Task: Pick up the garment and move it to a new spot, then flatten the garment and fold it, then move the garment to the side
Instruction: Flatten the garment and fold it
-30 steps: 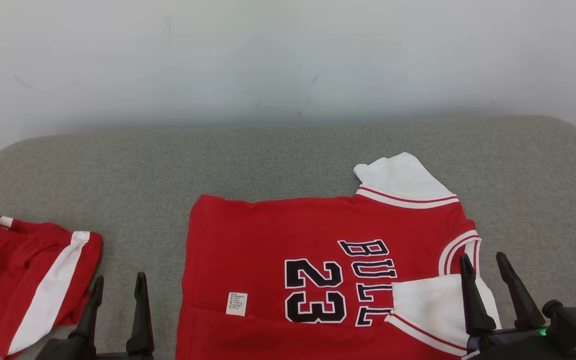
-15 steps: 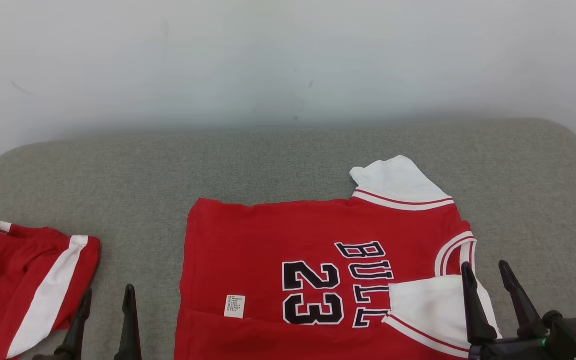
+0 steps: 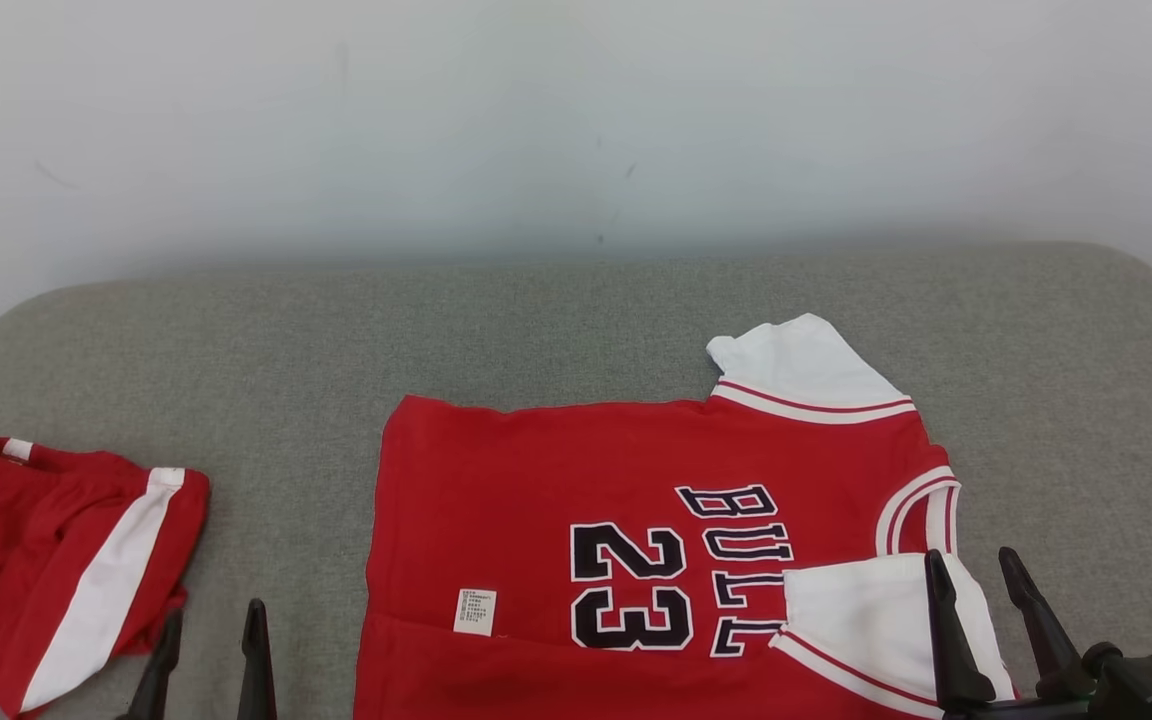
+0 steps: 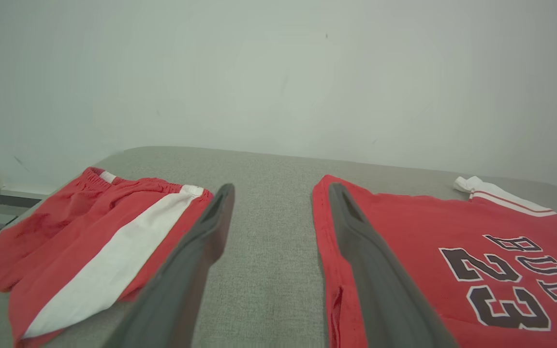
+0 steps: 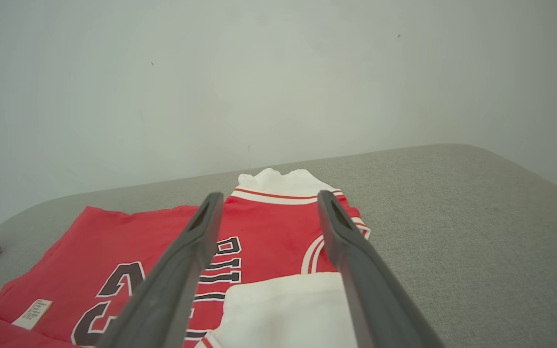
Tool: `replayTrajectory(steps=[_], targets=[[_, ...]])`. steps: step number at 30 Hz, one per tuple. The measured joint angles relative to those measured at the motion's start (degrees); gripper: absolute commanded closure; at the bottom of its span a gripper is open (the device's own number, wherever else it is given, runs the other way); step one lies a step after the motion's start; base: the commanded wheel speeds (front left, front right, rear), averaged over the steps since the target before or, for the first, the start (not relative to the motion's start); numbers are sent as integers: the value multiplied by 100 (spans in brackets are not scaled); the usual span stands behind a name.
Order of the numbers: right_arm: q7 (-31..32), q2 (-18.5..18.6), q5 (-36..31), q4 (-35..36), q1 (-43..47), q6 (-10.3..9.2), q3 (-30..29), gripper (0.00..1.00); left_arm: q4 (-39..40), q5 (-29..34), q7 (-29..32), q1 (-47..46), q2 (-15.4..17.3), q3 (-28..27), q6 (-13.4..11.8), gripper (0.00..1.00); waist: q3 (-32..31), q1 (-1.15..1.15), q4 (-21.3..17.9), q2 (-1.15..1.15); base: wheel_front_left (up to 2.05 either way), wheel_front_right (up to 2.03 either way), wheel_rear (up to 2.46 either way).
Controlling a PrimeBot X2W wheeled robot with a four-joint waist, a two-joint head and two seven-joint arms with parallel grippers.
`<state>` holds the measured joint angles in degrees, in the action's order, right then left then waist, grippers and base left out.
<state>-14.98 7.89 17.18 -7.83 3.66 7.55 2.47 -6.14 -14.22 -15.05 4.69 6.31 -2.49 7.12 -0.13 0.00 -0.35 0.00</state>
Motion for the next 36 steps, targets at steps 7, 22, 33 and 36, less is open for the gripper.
replayTrajectory(steps=[7,22,33,36], targets=[[163,152,175,-309,-483,0,-20,0,-501,-135,112,-497,277,223,5,0,119,0,-29,0,0,0,0],[1345,1036,609,-1870,-3281,1,506,0,-1295,-1383,1658,-3294,1372,1602,41,0,1080,1,-71,1,0,0,0],[1551,1269,738,-3400,-5130,0,1145,0,-2257,-2202,2438,-5066,1580,2840,42,0,1977,2,-24,1,0,0,0],[1592,1271,745,-3784,-5549,1,1344,0,-2432,-2432,2638,-5379,1584,3187,42,0,2186,2,6,2,0,0,0]])
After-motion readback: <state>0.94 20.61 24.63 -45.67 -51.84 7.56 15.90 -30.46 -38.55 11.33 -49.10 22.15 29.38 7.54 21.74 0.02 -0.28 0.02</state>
